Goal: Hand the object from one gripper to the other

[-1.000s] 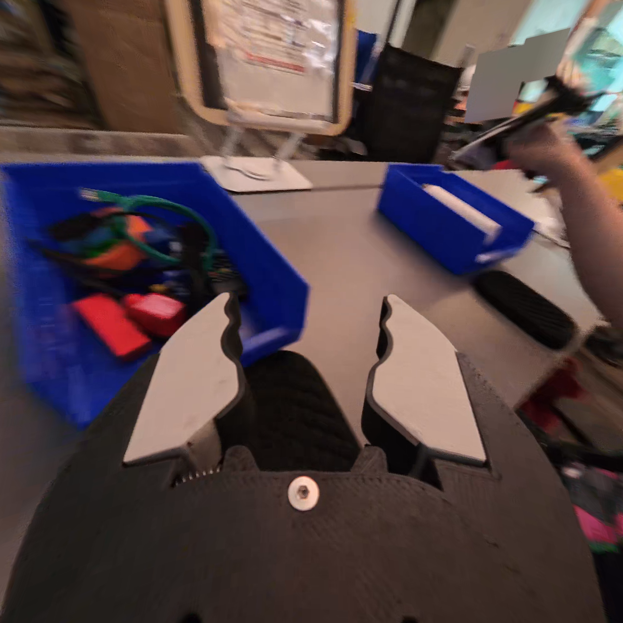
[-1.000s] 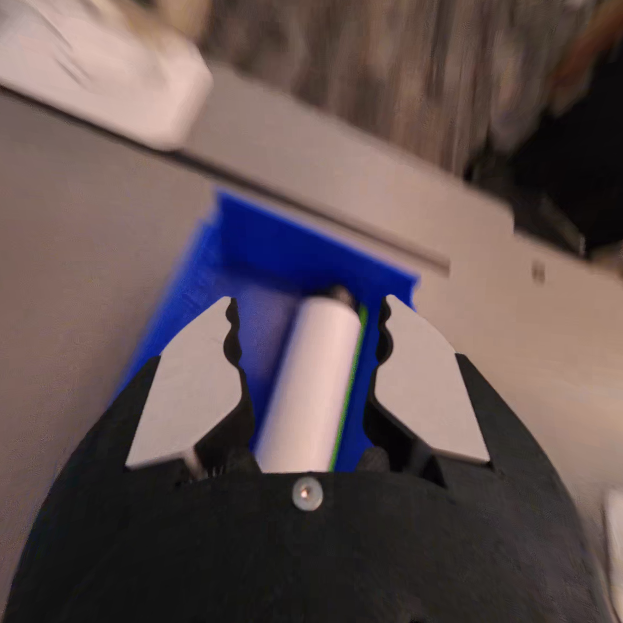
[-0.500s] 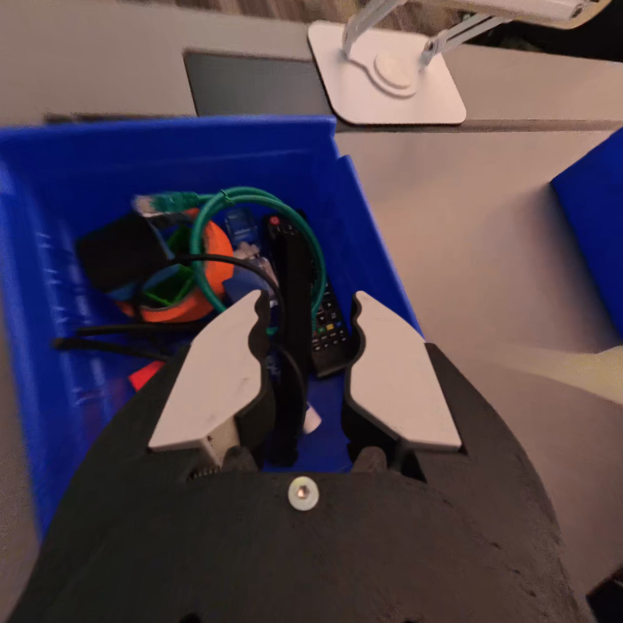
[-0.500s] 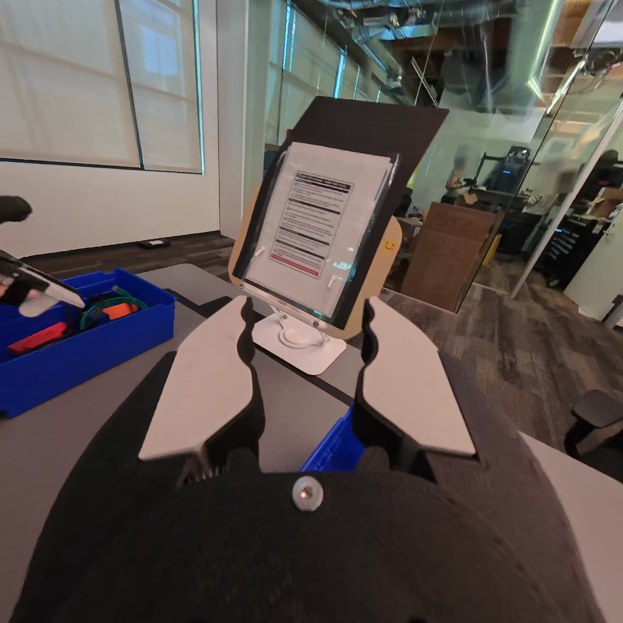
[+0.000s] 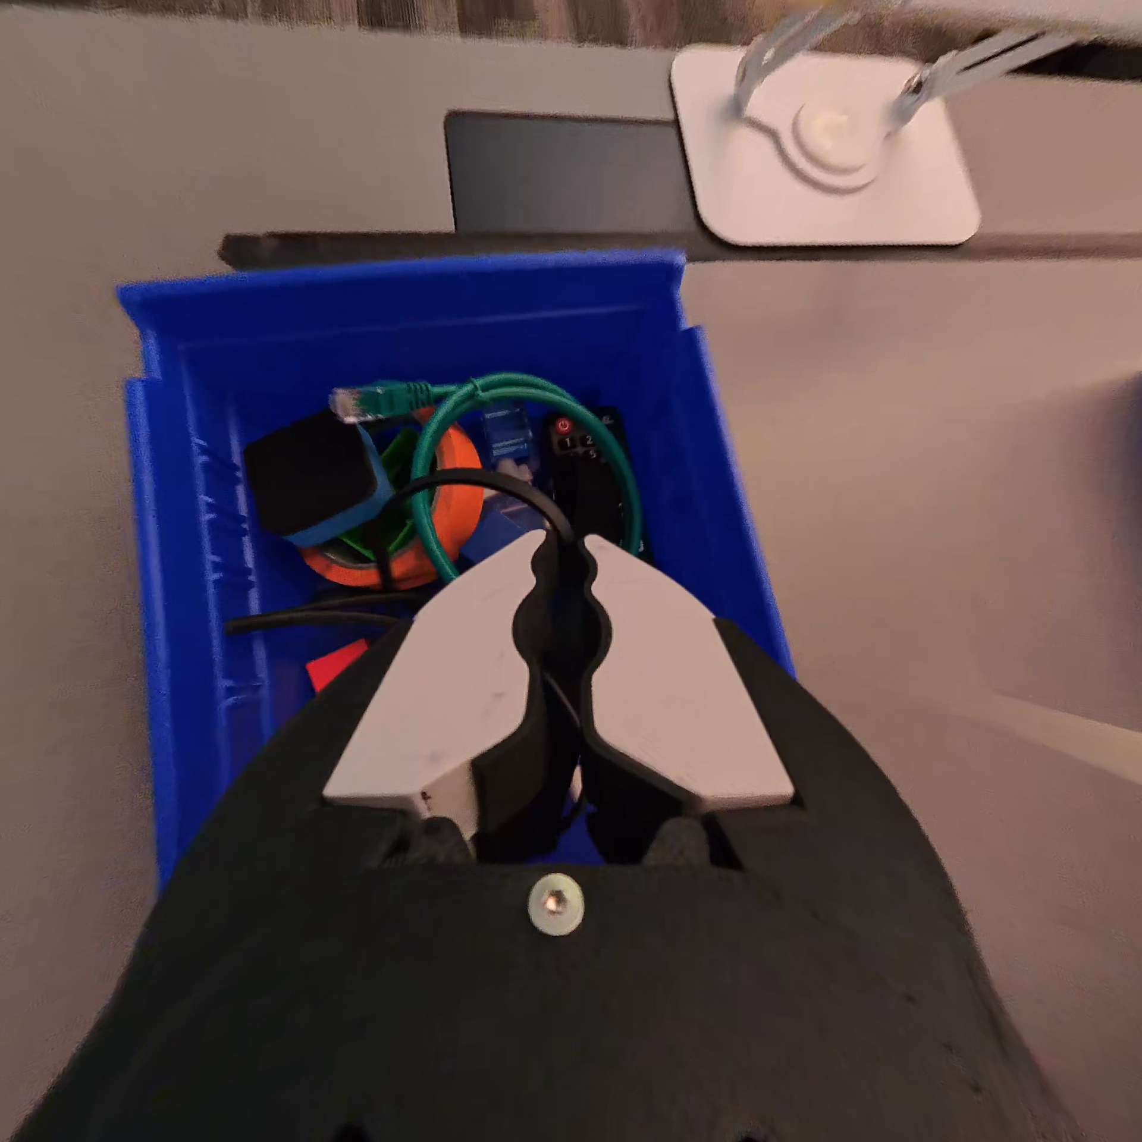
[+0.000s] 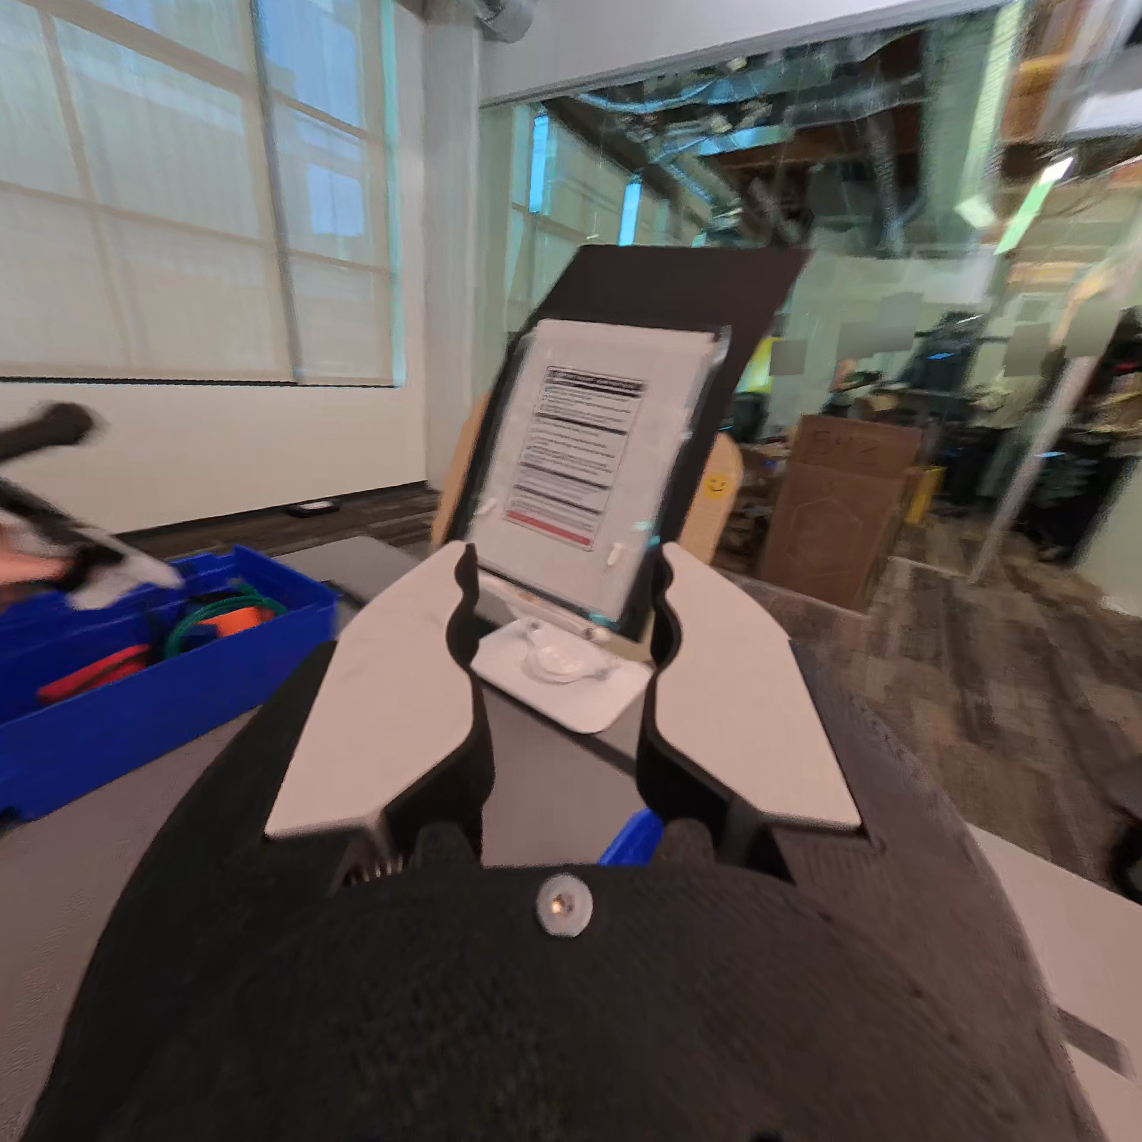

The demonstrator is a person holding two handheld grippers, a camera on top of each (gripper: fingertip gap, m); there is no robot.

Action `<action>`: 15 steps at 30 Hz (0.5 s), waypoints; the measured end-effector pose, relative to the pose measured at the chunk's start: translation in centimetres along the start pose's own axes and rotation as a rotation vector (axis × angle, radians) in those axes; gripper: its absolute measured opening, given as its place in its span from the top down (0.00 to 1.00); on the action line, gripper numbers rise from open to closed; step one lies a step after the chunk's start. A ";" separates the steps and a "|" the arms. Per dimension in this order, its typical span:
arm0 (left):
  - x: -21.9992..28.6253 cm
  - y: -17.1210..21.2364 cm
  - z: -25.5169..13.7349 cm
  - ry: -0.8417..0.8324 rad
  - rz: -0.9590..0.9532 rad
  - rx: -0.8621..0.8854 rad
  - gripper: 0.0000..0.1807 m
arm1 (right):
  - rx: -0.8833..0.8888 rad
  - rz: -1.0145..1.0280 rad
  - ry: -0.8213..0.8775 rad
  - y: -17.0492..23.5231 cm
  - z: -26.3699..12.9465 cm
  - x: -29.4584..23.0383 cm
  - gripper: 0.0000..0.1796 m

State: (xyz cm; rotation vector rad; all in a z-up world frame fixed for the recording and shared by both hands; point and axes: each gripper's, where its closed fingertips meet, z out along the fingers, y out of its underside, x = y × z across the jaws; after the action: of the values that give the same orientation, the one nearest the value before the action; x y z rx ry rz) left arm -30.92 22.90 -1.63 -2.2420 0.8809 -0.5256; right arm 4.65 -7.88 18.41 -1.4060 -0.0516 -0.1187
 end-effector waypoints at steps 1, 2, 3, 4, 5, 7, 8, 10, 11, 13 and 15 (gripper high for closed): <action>0.0 -0.6 -1.0 0.000 0.007 0.030 0.98 | 0.019 -0.040 0.086 0.1 0.3 0.7 0.70; 0.0 -1.1 -2.1 -0.006 0.015 0.058 0.98 | 0.044 -0.081 0.176 0.2 0.5 1.2 0.70; 0.0 -1.8 -3.2 -0.017 0.024 0.085 0.98 | 0.058 -0.116 0.264 0.4 0.7 1.7 0.70; 0.0 -2.4 -4.3 -0.026 0.035 0.111 0.98 | 0.058 -0.146 0.329 0.8 0.9 1.9 0.70; 0.1 -3.0 -5.4 -0.030 0.045 0.128 0.98 | 0.042 -0.172 0.376 1.4 1.3 1.9 0.70; 0.4 -4.3 -7.4 -0.043 0.063 0.149 0.98 | -0.027 -0.212 0.424 3.1 2.4 1.5 0.69; 0.5 -5.1 -8.4 -0.052 0.075 0.162 0.98 | -0.069 -0.225 0.442 4.1 2.9 1.5 0.67; 0.9 -6.4 -10.1 -0.065 0.091 0.180 0.98 | -0.131 -0.246 0.461 5.7 3.6 1.3 0.66; 1.3 -6.9 -10.8 -0.062 0.100 0.183 0.98 | -0.149 -0.254 0.460 6.3 3.9 1.2 0.67; 1.9 -7.9 -12.0 -0.065 0.115 0.185 0.98 | -0.178 -0.264 0.467 7.2 4.1 1.1 0.67; 2.5 -8.7 -12.9 -0.067 0.132 0.174 0.98 | -0.196 -0.267 0.469 7.7 4.1 1.1 0.67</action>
State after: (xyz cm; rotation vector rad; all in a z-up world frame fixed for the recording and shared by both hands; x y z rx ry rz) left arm -32.62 20.32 13.87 -2.0174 0.9061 -0.4458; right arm 6.72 -2.65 11.69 -1.5293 0.1660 -0.6872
